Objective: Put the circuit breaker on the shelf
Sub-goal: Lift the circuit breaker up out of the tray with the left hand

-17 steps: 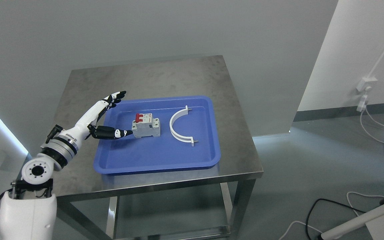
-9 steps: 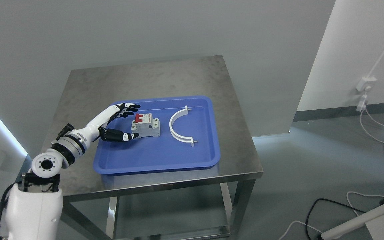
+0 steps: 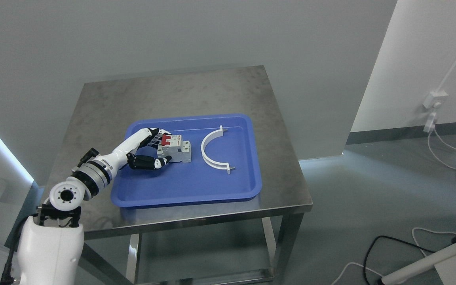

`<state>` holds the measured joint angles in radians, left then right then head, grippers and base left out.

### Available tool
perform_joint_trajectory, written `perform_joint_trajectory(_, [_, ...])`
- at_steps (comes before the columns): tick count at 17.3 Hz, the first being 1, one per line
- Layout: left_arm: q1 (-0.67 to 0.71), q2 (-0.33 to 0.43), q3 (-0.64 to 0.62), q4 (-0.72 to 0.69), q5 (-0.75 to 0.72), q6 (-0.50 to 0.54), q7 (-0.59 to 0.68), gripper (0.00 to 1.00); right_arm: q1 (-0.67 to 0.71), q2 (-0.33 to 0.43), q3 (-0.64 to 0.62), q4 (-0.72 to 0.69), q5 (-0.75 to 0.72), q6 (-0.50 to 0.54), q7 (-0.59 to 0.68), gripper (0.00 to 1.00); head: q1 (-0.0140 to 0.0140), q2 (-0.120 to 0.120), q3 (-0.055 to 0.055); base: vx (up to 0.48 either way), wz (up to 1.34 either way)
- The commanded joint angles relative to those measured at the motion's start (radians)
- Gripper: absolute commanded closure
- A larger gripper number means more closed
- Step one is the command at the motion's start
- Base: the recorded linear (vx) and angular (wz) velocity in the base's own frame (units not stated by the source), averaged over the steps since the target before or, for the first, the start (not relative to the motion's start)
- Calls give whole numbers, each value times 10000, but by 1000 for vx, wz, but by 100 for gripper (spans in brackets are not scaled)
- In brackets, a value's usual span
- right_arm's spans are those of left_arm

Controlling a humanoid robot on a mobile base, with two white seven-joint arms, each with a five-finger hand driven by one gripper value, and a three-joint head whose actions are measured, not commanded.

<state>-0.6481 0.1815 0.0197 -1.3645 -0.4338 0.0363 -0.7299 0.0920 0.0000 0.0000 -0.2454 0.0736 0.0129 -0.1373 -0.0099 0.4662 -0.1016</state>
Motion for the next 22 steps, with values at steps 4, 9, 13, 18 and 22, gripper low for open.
perform_joint_trajectory(4, [-1033, -1640, 3199, 238, 1785, -547, 73, 87, 0, -175, 200, 0, 0, 653, 8, 0, 0, 0, 0, 8, 9])
perform_joint_trajectory(9, [-1021, -1640, 4405, 176, 3739, -2917, 3606, 85, 0, -175, 200, 0, 0, 653, 8, 0, 0, 0, 0, 10, -36])
perform_joint_trajectory(13, [96, -1640, 3763, -265, 3755, -4503, 5731, 85, 0, -175, 200, 0, 0, 653, 8, 0, 0, 0, 0, -8, -16])
perform_joint_trajectory(18, [1035, -1640, 3316, -1127, 3755, -4458, 5780, 85, 0, -175, 200, 0, 0, 653, 8, 0, 0, 0, 0, -64, 2])
perform_joint_trajectory(22, [1127, -1640, 3300, -1266, 3770, -4443, 5734, 86, 0, -175, 200, 0, 0, 653, 8, 0, 0, 0, 0, -182, 22])
